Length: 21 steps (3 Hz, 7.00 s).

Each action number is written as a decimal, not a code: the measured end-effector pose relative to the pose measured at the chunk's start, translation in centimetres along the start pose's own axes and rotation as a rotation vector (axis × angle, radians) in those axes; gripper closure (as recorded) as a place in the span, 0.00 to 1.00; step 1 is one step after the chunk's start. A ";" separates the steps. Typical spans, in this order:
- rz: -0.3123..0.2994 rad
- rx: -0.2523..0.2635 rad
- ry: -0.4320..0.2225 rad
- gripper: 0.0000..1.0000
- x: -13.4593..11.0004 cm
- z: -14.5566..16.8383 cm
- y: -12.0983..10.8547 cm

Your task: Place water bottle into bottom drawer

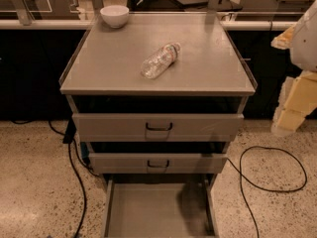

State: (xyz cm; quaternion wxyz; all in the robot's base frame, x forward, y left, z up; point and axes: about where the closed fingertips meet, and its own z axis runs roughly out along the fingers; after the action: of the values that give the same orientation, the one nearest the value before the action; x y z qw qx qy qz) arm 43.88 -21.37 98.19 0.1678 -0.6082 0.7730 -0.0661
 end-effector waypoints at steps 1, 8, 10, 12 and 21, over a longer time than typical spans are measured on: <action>-0.028 0.046 0.002 0.00 -0.8 -0.1 -0.4; -0.440 0.040 -0.323 0.00 -10.9 7.2 -9.4; -0.472 0.060 -0.336 0.00 -11.4 9.2 -10.8; -0.569 0.074 -0.379 0.00 -15.3 11.3 -12.7; -0.957 -0.037 -0.362 0.00 -23.7 21.6 -19.0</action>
Offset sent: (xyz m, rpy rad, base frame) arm 0.0332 0.0367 0.0053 0.0267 -0.1309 0.1143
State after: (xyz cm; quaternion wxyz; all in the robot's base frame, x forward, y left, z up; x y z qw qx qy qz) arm 73.54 -1.16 88.04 0.2392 -0.8987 0.3674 -0.0154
